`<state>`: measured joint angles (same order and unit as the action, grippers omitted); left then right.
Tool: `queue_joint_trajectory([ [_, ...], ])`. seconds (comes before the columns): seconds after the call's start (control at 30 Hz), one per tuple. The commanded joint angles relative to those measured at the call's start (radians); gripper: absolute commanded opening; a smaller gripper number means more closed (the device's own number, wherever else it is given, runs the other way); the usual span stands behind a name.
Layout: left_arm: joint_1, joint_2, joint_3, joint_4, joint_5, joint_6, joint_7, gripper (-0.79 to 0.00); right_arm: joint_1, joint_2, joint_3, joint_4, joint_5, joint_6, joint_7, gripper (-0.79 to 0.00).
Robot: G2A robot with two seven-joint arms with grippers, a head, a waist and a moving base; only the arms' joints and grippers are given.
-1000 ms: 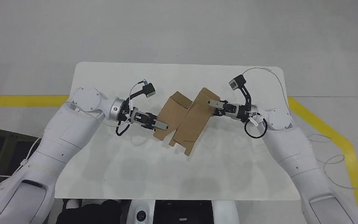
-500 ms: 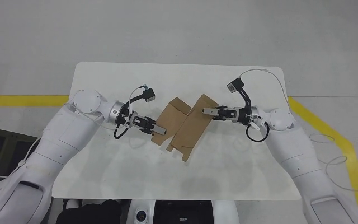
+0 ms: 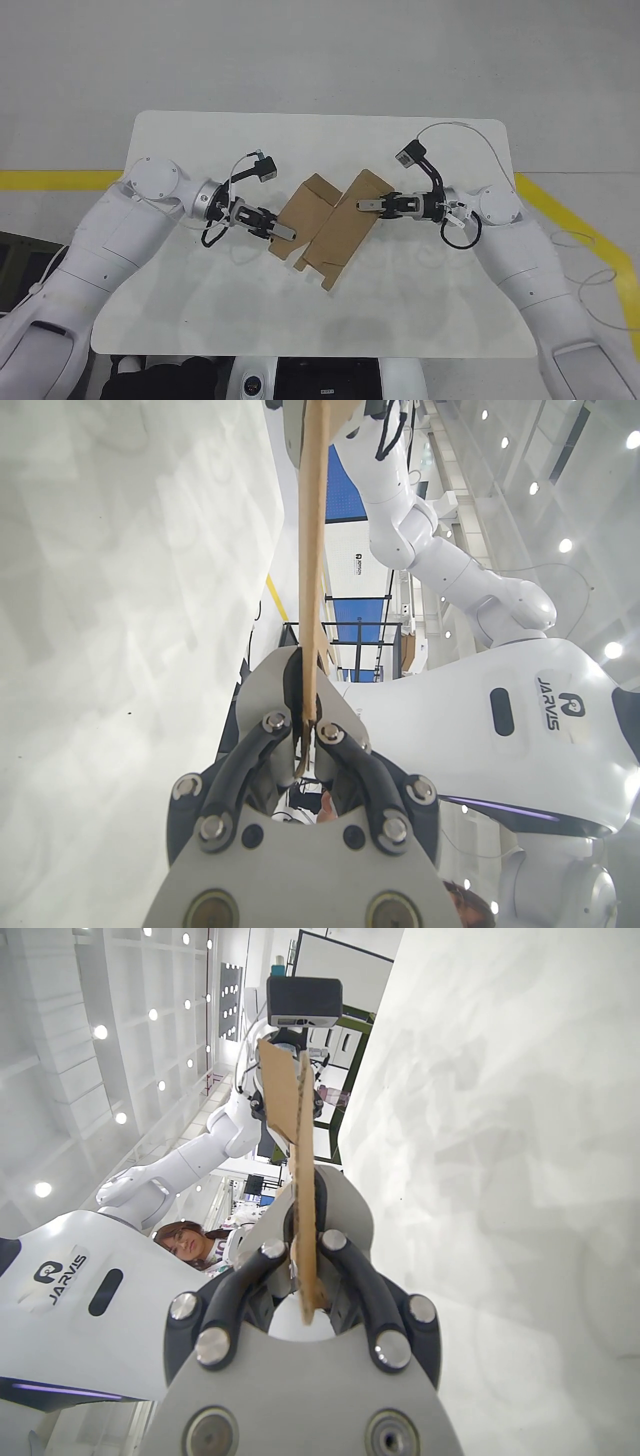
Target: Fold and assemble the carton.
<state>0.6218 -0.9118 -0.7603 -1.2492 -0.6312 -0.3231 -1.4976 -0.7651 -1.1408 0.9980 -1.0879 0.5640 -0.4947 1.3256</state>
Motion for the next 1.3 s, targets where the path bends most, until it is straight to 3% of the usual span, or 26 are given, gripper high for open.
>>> queue_joint_trajectory([
  [0.0, -0.003, 0.002, 0.004, 0.001, 0.003, -0.004, 0.004, -0.785, 0.002, -0.002, -0.003, 0.004, 0.005, 0.001, 0.001, -0.785],
  [0.07, -0.006, 0.004, 0.008, 0.003, 0.006, -0.009, 0.010, -0.754, 0.004, -0.003, -0.006, 0.007, 0.008, 0.000, 0.000, -0.785],
  [0.1, -0.007, 0.005, 0.008, 0.006, 0.003, -0.014, 0.014, -0.351, 0.004, -0.004, -0.006, 0.008, 0.012, -0.001, -0.001, -0.785],
  [0.13, -0.008, 0.005, 0.009, 0.008, 0.000, -0.017, 0.017, 0.000, 0.003, -0.004, -0.005, 0.010, 0.016, -0.003, -0.003, -0.785],
  [0.37, -0.010, 0.002, -0.022, 0.060, -0.115, -0.073, 0.073, 0.000, -0.018, -0.006, 0.019, 0.027, 0.040, -0.012, -0.098, -0.785],
  [0.7, -0.009, -0.033, -0.049, 0.133, -0.190, -0.185, 0.198, 0.000, -0.099, 0.001, 0.061, -0.112, -0.057, 0.034, -0.333, -0.785],
  [0.93, 0.006, -0.047, -0.062, 0.147, -0.185, -0.166, 0.272, 0.000, -0.156, 0.011, 0.103, -0.197, -0.113, 0.040, -0.417, -0.785],
  [1.27, 0.025, -0.057, -0.092, 0.119, -0.186, -0.114, 0.268, 0.000, -0.203, 0.014, 0.136, -0.225, -0.168, 0.035, -0.518, -0.785],
])
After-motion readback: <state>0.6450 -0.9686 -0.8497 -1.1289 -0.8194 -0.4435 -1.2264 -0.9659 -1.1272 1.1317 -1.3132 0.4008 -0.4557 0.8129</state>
